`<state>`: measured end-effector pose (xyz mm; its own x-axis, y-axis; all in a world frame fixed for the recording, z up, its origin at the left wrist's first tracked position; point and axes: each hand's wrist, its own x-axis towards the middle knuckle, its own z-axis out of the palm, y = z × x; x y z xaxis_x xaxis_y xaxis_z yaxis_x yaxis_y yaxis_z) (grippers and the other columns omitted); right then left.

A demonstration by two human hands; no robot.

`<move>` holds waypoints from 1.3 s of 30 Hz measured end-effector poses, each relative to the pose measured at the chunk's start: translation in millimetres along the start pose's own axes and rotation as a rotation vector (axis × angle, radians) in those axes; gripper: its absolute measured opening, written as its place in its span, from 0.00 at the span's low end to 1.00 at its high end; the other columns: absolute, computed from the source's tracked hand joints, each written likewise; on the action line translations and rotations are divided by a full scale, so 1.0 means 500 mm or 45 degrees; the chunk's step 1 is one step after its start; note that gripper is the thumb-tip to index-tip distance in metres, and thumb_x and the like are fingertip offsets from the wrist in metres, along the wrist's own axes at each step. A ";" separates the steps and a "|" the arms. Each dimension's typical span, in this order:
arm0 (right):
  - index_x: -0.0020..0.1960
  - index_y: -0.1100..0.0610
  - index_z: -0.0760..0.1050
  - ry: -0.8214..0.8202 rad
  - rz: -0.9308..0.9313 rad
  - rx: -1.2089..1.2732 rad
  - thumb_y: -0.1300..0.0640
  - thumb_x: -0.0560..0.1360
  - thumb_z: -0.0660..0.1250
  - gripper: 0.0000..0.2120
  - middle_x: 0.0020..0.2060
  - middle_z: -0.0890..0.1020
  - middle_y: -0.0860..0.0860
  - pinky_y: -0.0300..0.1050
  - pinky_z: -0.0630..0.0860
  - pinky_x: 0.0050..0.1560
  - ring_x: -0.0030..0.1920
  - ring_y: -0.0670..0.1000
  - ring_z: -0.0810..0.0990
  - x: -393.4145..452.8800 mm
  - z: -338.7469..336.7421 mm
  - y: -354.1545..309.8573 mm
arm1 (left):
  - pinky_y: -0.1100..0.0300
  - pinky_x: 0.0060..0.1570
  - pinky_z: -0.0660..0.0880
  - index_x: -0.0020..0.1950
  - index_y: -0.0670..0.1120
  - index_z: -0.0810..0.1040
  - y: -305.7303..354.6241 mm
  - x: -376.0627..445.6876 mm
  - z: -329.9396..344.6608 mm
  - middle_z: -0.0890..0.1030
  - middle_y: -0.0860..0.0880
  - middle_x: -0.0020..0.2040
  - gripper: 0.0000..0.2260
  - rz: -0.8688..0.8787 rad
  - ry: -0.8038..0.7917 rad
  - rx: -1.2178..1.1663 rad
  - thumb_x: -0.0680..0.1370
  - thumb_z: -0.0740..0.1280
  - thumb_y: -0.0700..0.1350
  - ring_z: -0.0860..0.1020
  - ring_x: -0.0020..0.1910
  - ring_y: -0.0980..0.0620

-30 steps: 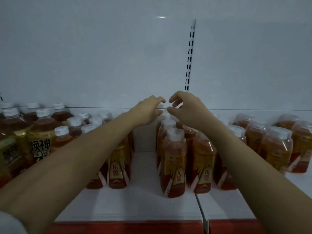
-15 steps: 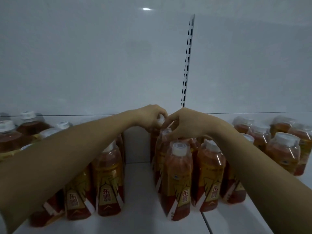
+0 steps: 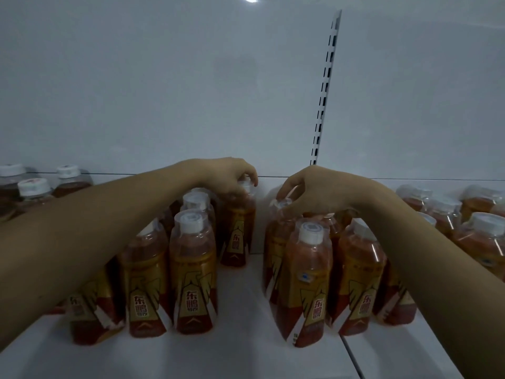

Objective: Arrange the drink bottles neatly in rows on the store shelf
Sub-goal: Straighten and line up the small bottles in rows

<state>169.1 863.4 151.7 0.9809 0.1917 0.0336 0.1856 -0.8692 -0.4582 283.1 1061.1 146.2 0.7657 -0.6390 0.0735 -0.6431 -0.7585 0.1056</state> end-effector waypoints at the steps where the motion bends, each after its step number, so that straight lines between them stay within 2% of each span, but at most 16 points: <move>1: 0.56 0.50 0.83 0.009 0.003 -0.019 0.51 0.73 0.76 0.12 0.49 0.86 0.50 0.42 0.82 0.42 0.41 0.50 0.85 0.002 0.001 -0.001 | 0.49 0.59 0.76 0.67 0.50 0.74 -0.005 -0.005 0.002 0.73 0.48 0.61 0.17 -0.001 0.009 0.020 0.78 0.70 0.46 0.75 0.58 0.47; 4: 0.54 0.48 0.83 0.018 0.011 -0.045 0.46 0.72 0.76 0.12 0.47 0.87 0.50 0.55 0.83 0.55 0.48 0.57 0.87 0.009 0.005 -0.003 | 0.54 0.60 0.73 0.67 0.49 0.74 -0.012 -0.016 -0.002 0.74 0.47 0.61 0.20 -0.005 0.048 0.059 0.77 0.72 0.49 0.74 0.59 0.48; 8: 0.50 0.48 0.83 0.036 0.018 -0.014 0.44 0.70 0.77 0.12 0.43 0.88 0.48 0.62 0.82 0.56 0.48 0.61 0.86 0.005 0.012 -0.002 | 0.56 0.57 0.72 0.65 0.49 0.76 -0.021 -0.025 -0.001 0.74 0.49 0.59 0.24 -0.037 0.091 0.077 0.73 0.75 0.55 0.73 0.55 0.50; 11: 0.49 0.48 0.83 0.030 0.033 -0.012 0.45 0.70 0.77 0.11 0.44 0.88 0.51 0.66 0.81 0.55 0.51 0.65 0.85 -0.005 0.012 0.002 | 0.55 0.56 0.73 0.65 0.49 0.76 -0.022 -0.025 0.012 0.76 0.48 0.60 0.25 -0.047 0.131 0.110 0.72 0.75 0.56 0.73 0.54 0.50; 14: 0.47 0.47 0.81 0.018 0.049 -0.007 0.49 0.71 0.76 0.07 0.50 0.86 0.60 0.63 0.83 0.52 0.48 0.66 0.85 -0.011 0.011 0.006 | 0.53 0.54 0.75 0.65 0.52 0.75 -0.013 -0.030 0.009 0.78 0.51 0.59 0.26 -0.060 0.206 0.255 0.71 0.74 0.60 0.75 0.55 0.50; 16: 0.46 0.48 0.79 0.025 0.050 0.024 0.51 0.72 0.76 0.07 0.51 0.85 0.63 0.58 0.80 0.41 0.38 0.66 0.82 -0.014 0.013 0.009 | 0.53 0.52 0.75 0.65 0.53 0.75 -0.013 -0.036 0.003 0.77 0.52 0.58 0.27 -0.078 0.228 0.318 0.70 0.74 0.62 0.75 0.54 0.51; 18: 0.47 0.47 0.79 0.031 0.060 0.025 0.48 0.70 0.76 0.09 0.52 0.85 0.64 0.62 0.80 0.41 0.41 0.68 0.82 -0.017 0.015 0.009 | 0.55 0.50 0.72 0.66 0.53 0.74 -0.018 -0.039 0.005 0.77 0.51 0.59 0.25 -0.092 0.174 0.233 0.72 0.73 0.61 0.73 0.52 0.52; 20: 0.48 0.46 0.78 0.033 0.074 0.046 0.45 0.68 0.77 0.12 0.52 0.85 0.64 0.56 0.79 0.39 0.40 0.63 0.82 -0.019 0.017 0.009 | 0.57 0.49 0.69 0.67 0.53 0.73 -0.025 -0.042 0.010 0.76 0.51 0.59 0.24 -0.101 0.114 0.095 0.74 0.72 0.59 0.73 0.52 0.52; 23: 0.52 0.54 0.81 0.049 0.101 0.098 0.48 0.73 0.76 0.13 0.50 0.86 0.60 0.41 0.73 0.30 0.35 0.53 0.79 -0.025 0.020 0.010 | 0.58 0.50 0.70 0.68 0.54 0.72 -0.036 -0.049 0.008 0.74 0.54 0.56 0.26 -0.153 0.019 -0.117 0.73 0.75 0.56 0.74 0.52 0.53; 26: 0.54 0.63 0.83 0.091 0.108 0.132 0.48 0.73 0.76 0.18 0.49 0.85 0.63 0.38 0.70 0.26 0.34 0.53 0.77 -0.035 0.024 0.004 | 0.59 0.45 0.72 0.67 0.53 0.72 -0.038 -0.049 0.004 0.75 0.55 0.49 0.25 -0.169 -0.017 -0.167 0.72 0.76 0.50 0.75 0.46 0.55; 28: 0.52 0.63 0.84 0.115 0.130 0.139 0.49 0.72 0.76 0.18 0.42 0.85 0.64 0.37 0.68 0.25 0.28 0.51 0.75 -0.037 0.021 0.002 | 0.57 0.47 0.73 0.66 0.53 0.72 -0.034 -0.045 0.002 0.75 0.54 0.49 0.24 -0.174 -0.017 -0.146 0.73 0.76 0.49 0.75 0.46 0.54; 30: 0.50 0.63 0.84 0.116 0.167 0.121 0.50 0.72 0.77 0.16 0.33 0.80 0.59 0.36 0.66 0.23 0.22 0.49 0.71 -0.030 0.016 0.002 | 0.56 0.50 0.73 0.66 0.53 0.71 -0.032 -0.045 0.002 0.75 0.53 0.50 0.24 -0.184 -0.012 -0.129 0.73 0.76 0.50 0.74 0.47 0.54; 32: 0.49 0.64 0.84 0.122 0.173 0.145 0.51 0.72 0.77 0.16 0.34 0.79 0.61 0.40 0.68 0.27 0.26 0.53 0.71 -0.024 0.015 -0.003 | 0.56 0.49 0.71 0.66 0.52 0.71 -0.034 -0.045 0.004 0.75 0.53 0.50 0.24 -0.188 0.012 -0.117 0.73 0.76 0.50 0.74 0.47 0.53; 35: 0.48 0.62 0.84 0.163 0.125 0.184 0.53 0.72 0.77 0.13 0.41 0.85 0.63 0.49 0.76 0.38 0.35 0.56 0.78 -0.008 0.016 -0.022 | 0.58 0.48 0.68 0.66 0.51 0.72 -0.037 -0.042 0.009 0.72 0.56 0.48 0.25 -0.178 0.064 -0.087 0.73 0.76 0.51 0.72 0.49 0.52; 37: 0.50 0.63 0.83 0.136 0.106 0.234 0.55 0.73 0.77 0.12 0.42 0.86 0.60 0.51 0.83 0.43 0.38 0.58 0.84 0.006 0.019 -0.044 | 0.57 0.48 0.69 0.66 0.52 0.72 -0.040 -0.037 0.011 0.73 0.55 0.51 0.23 -0.173 0.076 -0.072 0.74 0.75 0.50 0.72 0.49 0.51; 39: 0.50 0.64 0.83 0.088 0.108 0.284 0.56 0.72 0.78 0.13 0.43 0.86 0.60 0.60 0.85 0.49 0.43 0.63 0.87 0.023 0.029 -0.067 | 0.57 0.47 0.69 0.66 0.53 0.72 -0.045 -0.030 0.015 0.74 0.52 0.56 0.22 -0.159 0.084 -0.049 0.74 0.74 0.50 0.72 0.49 0.51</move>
<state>173.5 901.4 154.3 0.9955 0.0841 0.0442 0.0926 -0.7573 -0.6465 285.8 1086.8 135.4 0.8397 -0.5292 0.1219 -0.5427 -0.8254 0.1555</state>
